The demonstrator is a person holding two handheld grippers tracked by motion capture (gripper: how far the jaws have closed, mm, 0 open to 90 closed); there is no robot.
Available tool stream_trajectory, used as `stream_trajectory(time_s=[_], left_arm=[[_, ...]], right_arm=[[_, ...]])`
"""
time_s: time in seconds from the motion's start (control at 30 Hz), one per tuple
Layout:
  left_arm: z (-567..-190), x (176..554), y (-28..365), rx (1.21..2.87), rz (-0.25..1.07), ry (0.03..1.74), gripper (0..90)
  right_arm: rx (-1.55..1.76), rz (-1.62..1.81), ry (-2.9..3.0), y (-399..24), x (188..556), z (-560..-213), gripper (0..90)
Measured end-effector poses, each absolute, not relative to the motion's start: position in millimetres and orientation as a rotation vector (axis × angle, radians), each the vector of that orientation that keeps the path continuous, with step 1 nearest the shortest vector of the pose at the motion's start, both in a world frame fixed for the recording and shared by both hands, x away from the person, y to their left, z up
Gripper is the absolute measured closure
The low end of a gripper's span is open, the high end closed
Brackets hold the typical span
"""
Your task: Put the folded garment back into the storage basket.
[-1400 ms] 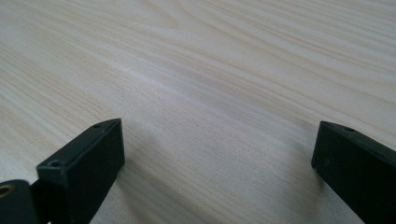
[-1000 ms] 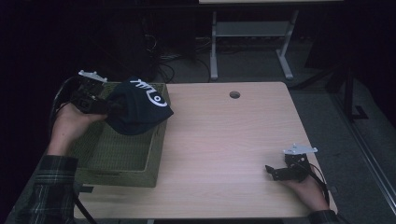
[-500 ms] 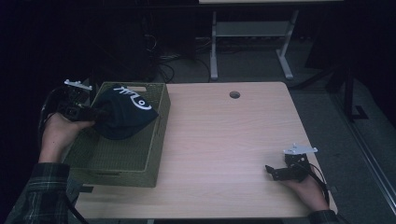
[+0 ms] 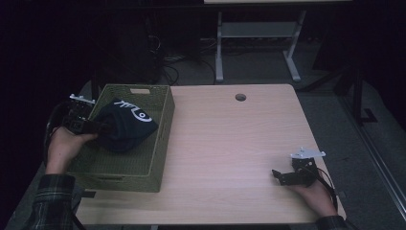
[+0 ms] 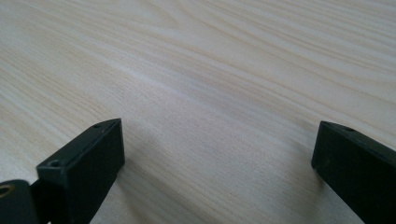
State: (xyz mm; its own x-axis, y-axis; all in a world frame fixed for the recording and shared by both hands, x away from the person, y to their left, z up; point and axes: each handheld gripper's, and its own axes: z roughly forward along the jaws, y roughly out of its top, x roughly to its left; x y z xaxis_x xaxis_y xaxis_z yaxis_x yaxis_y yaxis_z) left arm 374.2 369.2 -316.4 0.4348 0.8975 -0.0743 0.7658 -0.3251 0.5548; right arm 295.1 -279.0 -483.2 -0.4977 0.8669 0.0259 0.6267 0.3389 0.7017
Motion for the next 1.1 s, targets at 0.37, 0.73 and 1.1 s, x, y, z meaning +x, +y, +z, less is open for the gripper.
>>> stream_trajectory(time_s=[0.37, 0.73, 1.1], left_arm=[[-350.0, 379.5, 363.7, 2.189, 0.289, 1.419, 72.4], [-377.2, 385.6, 363.2, 2.198, 0.258, 1.463, 72.1], [-390.4, 385.9, 368.0, 2.21, 0.232, 1.469, 70.8]], right_arm=[[1.319, 0.945, 2.256, -279.1, 295.3, -483.2, 2.2], [1.323, 0.945, 2.256, -279.0, 295.1, -483.2, 2.2], [1.321, 0.945, 2.256, -279.0, 295.2, -483.2, 2.2]])
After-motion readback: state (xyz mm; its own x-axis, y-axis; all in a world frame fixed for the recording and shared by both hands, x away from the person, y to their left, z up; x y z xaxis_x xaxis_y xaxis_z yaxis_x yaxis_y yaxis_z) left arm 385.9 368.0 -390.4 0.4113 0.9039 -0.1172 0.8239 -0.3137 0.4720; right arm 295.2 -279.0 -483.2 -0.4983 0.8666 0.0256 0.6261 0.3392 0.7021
